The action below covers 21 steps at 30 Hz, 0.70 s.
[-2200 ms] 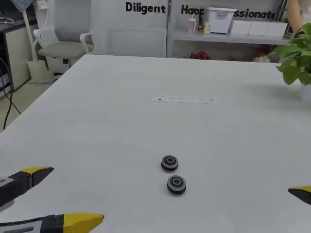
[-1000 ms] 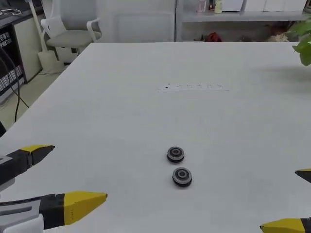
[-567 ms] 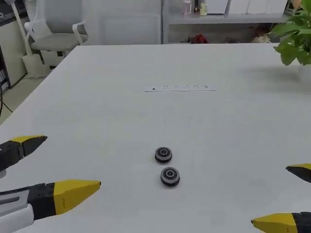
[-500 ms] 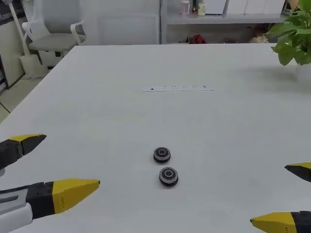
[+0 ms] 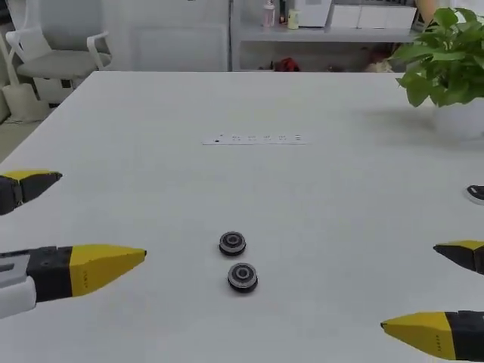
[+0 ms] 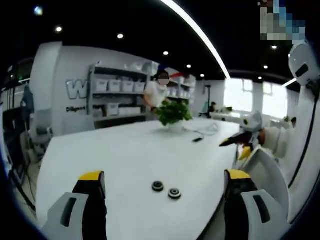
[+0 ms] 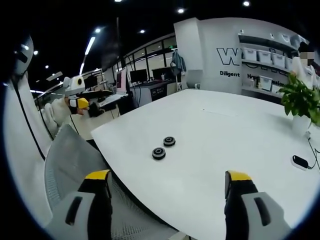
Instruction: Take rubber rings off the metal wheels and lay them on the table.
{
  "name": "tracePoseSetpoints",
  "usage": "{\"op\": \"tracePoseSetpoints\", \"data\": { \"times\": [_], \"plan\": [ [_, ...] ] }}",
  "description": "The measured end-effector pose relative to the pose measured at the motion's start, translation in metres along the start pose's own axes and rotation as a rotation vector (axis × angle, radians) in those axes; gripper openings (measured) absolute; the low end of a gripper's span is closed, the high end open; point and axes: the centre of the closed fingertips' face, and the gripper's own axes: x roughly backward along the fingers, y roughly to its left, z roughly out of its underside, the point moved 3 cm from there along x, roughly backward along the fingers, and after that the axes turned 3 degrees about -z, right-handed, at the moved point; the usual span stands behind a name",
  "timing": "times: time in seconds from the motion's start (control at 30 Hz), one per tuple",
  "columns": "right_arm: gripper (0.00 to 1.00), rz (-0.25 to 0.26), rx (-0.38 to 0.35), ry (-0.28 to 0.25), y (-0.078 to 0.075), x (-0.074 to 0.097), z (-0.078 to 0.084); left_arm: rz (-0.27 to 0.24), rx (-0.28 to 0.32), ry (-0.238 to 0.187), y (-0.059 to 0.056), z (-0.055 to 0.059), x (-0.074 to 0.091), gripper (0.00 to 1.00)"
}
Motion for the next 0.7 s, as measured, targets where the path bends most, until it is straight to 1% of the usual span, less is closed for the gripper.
{"op": "tracePoseSetpoints", "data": {
  "times": [0.03,0.1,0.27,0.43,0.57,0.7],
  "plan": [
    [0.90,0.001,0.002,0.000,0.000,0.000,-0.001,0.003,-0.008,-0.003,0.001,-0.004,-0.001,1.00],
    [0.89,0.008,0.012,-0.001,-0.001,0.001,-0.005,0.003,-0.018,-0.008,0.002,-0.007,-0.003,0.99],
    [0.89,0.014,0.021,-0.019,0.000,0.003,-0.014,0.033,-0.048,-0.014,-0.002,-0.016,-0.007,1.00],
    [0.89,0.003,0.043,-0.029,0.004,0.003,-0.023,0.053,-0.080,-0.017,-0.001,-0.024,-0.011,0.99],
    [0.88,-0.006,0.062,-0.019,0.005,0.002,-0.028,0.059,-0.102,-0.026,0.001,-0.032,-0.015,0.99],
    [0.88,-0.012,0.075,-0.021,0.005,-0.001,-0.036,0.075,-0.121,-0.035,0.002,-0.039,-0.018,0.99]
  ]
}}
